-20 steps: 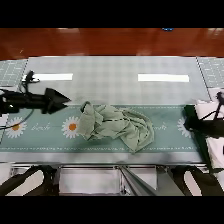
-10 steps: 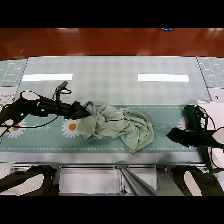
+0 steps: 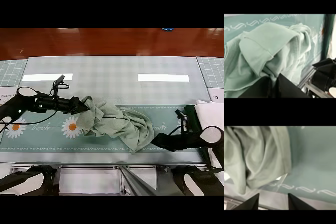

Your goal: Fold the shirts.

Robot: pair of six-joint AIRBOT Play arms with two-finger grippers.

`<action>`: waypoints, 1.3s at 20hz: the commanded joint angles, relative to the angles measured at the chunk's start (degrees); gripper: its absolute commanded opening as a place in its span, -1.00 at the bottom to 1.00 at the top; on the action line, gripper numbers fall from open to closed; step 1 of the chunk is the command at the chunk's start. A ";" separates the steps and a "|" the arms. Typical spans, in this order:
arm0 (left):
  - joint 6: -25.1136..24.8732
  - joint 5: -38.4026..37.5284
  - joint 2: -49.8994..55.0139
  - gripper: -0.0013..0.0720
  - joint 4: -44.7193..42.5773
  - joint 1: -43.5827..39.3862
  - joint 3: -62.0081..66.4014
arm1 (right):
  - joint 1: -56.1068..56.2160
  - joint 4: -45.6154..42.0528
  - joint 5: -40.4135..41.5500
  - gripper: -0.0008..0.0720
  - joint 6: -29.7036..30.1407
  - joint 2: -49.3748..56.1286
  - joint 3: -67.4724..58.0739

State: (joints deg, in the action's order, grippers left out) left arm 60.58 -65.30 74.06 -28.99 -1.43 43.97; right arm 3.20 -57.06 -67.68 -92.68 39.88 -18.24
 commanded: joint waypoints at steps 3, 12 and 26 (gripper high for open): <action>-0.09 0.11 0.02 -0.89 0.00 0.09 0.15 | 10.56 3.41 12.57 0.14 -3.48 9.94 0.02; -0.15 0.87 0.20 -0.89 0.02 0.72 0.42 | 10.91 22.51 25.42 -0.92 11.34 25.53 -10.08; 1.64 -11.87 -16.65 -0.89 -0.02 17.75 40.15 | -1.57 -14.49 -11.87 -0.93 5.46 19.23 -92.17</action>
State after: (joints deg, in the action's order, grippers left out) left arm 61.91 -75.90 62.30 -28.84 15.09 77.49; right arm 2.24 -64.64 -72.75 -86.67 61.39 -97.41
